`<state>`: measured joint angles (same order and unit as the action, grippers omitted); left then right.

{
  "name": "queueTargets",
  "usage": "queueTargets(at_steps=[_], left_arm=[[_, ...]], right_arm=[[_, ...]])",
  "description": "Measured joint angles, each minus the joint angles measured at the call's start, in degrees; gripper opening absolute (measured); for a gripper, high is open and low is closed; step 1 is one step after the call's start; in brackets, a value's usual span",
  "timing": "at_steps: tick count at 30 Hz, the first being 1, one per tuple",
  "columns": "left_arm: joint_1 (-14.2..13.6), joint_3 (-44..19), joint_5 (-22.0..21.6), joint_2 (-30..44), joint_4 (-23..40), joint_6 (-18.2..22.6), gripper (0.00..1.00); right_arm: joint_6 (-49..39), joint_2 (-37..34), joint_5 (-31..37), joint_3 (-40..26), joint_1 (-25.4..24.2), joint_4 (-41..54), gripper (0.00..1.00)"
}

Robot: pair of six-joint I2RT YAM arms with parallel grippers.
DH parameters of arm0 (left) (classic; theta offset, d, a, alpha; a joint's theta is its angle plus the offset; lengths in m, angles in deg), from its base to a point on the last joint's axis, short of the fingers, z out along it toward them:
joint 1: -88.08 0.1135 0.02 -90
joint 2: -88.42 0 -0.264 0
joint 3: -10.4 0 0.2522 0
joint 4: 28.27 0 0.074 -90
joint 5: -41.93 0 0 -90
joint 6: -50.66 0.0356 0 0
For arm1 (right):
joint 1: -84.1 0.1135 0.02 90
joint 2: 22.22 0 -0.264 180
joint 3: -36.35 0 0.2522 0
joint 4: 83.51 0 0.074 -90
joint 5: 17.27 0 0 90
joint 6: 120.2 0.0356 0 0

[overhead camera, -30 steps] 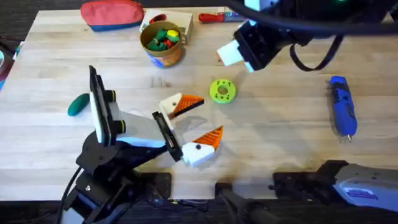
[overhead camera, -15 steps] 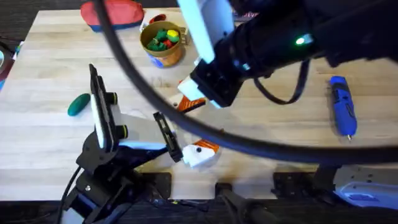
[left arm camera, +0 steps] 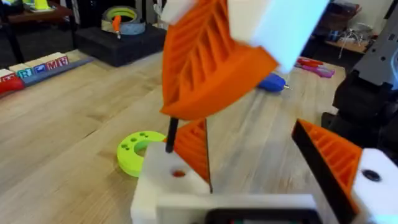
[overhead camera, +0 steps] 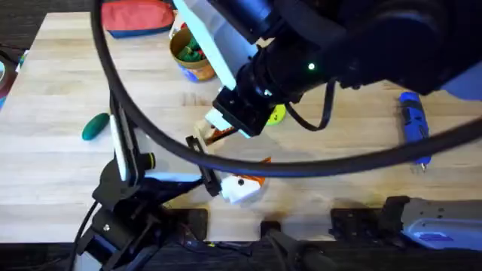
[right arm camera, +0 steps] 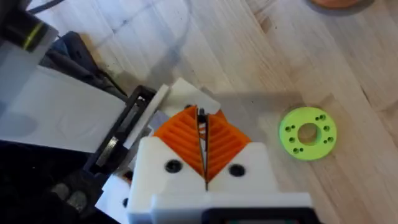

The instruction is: Pick up the gripper from the table and insert it into the empty holder that is missing its gripper. Then pick up a screw, insert it into the mounting hole, and use the screwdriver to tighten it. Finally, clean up the table by picking up the vegetable and placing it into the bucket.

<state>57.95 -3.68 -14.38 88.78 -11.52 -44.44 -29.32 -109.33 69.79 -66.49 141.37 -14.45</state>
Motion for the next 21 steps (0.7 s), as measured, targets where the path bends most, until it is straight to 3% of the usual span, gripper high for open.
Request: queueTargets(at_steps=[21], left_arm=[[0.00, 0.00, 0.11, 0.00, 0.00, 0.02, 0.859]], right_arm=[[0.39, -1.00, -2.71, -0.02, 0.00, -0.14, 0.003]])
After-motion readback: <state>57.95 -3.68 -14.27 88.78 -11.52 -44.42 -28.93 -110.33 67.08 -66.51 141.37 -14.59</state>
